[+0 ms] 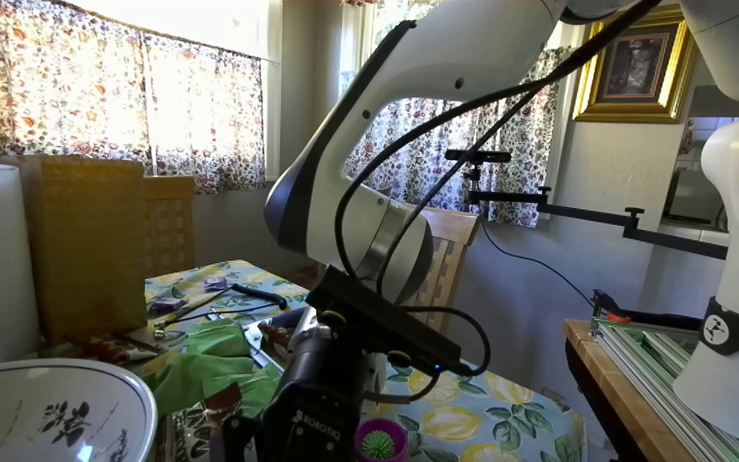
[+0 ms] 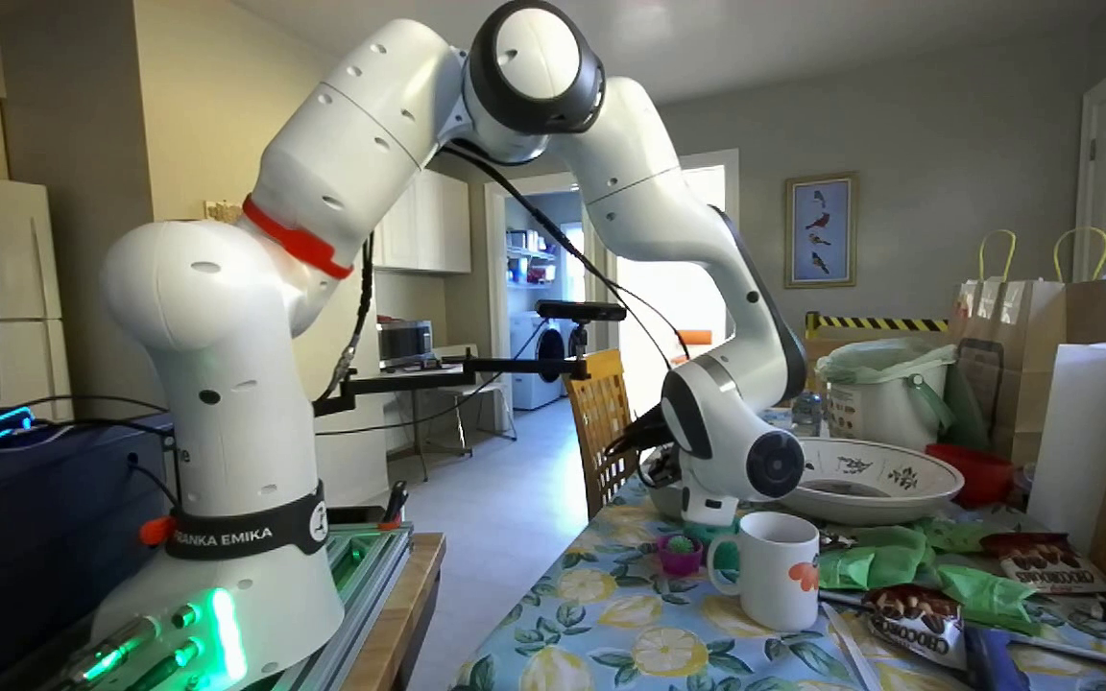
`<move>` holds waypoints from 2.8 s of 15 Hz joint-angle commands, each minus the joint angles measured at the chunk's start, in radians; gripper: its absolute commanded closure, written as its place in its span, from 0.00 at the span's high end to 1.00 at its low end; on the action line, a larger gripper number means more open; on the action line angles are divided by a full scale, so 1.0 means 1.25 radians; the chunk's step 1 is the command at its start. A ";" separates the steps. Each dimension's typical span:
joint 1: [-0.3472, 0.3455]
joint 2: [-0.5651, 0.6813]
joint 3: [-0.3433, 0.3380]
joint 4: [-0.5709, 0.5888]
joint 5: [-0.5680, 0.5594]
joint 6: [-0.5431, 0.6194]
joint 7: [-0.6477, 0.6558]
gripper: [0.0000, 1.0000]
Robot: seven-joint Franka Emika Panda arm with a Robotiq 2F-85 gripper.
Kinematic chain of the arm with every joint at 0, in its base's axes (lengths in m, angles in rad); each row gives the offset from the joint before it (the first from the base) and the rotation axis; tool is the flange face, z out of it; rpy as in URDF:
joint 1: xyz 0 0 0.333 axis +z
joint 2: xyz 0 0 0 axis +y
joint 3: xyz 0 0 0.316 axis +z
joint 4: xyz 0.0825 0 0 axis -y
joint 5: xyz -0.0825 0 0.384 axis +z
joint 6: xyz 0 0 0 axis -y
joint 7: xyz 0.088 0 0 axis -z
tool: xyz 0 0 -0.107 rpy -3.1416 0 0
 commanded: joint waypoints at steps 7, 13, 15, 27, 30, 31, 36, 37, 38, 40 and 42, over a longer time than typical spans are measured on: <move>0.000 0.048 -0.004 0.079 -0.017 -0.026 0.062 0.02; 0.014 0.059 0.012 0.085 -0.017 -0.040 0.058 0.02; 0.020 0.059 0.016 0.081 -0.016 -0.043 0.057 0.02; 0.031 0.006 0.011 0.030 -0.069 -0.035 0.132 0.02; 0.029 0.005 0.007 0.032 -0.086 -0.035 0.165 0.02; 0.027 0.005 0.004 0.033 -0.092 -0.034 0.177 0.02; 0.018 0.001 -0.013 0.035 -0.102 -0.029 0.213 0.02; 0.016 0.000 -0.017 0.036 -0.104 -0.029 0.221 0.02; 0.013 0.001 -0.019 0.039 -0.106 -0.031 0.227 0.02; 0.009 0.003 -0.025 0.045 -0.106 -0.029 0.236 0.02; 0.003 0.007 -0.028 0.051 -0.105 -0.031 0.239 0.02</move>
